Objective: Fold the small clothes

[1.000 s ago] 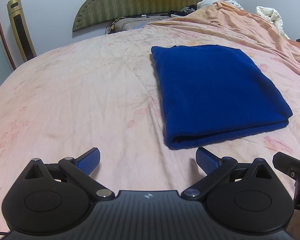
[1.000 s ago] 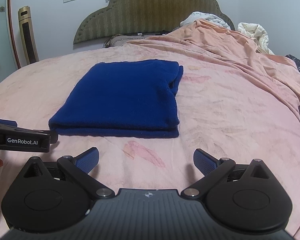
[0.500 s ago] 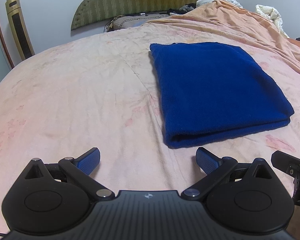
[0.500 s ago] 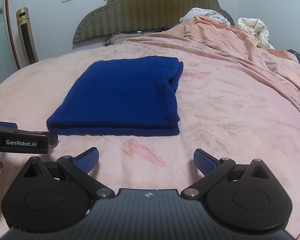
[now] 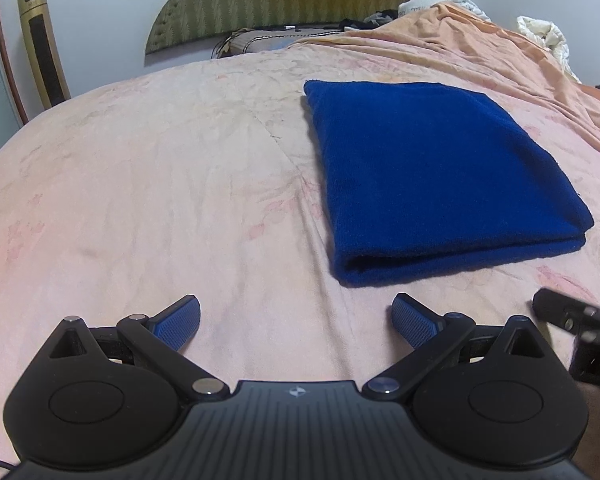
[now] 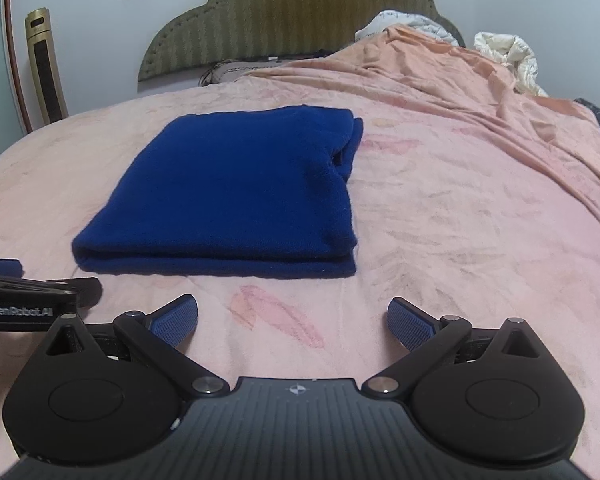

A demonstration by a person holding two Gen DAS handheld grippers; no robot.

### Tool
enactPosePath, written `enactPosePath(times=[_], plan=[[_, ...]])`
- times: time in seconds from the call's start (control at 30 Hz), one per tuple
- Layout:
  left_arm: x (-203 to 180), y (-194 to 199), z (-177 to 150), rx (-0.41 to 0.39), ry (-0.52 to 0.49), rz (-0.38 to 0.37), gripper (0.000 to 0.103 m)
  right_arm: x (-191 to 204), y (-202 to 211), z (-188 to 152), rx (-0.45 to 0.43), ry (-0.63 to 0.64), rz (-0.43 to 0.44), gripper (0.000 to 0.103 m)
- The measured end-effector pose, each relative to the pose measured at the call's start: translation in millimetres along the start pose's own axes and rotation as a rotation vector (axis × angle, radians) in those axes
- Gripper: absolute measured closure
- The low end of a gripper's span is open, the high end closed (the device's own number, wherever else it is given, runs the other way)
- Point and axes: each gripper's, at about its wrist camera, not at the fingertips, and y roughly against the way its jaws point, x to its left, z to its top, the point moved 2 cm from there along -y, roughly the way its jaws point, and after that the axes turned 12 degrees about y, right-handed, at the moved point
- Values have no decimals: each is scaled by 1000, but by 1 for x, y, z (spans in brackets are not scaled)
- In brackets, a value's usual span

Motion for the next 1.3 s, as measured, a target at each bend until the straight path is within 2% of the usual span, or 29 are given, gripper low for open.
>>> enactPosePath(times=[0.17, 0.5, 1.3], plan=[[1, 0, -4, -25, 2, -6, 0, 5, -4, -6, 5, 46, -12, 0], [2, 1, -9, -59, 5, -20, 0, 5, -5, -8, -6, 53, -15, 0], [3, 0, -11, -72, 23, -30, 0, 6, -5, -9, -9, 53, -17, 0]])
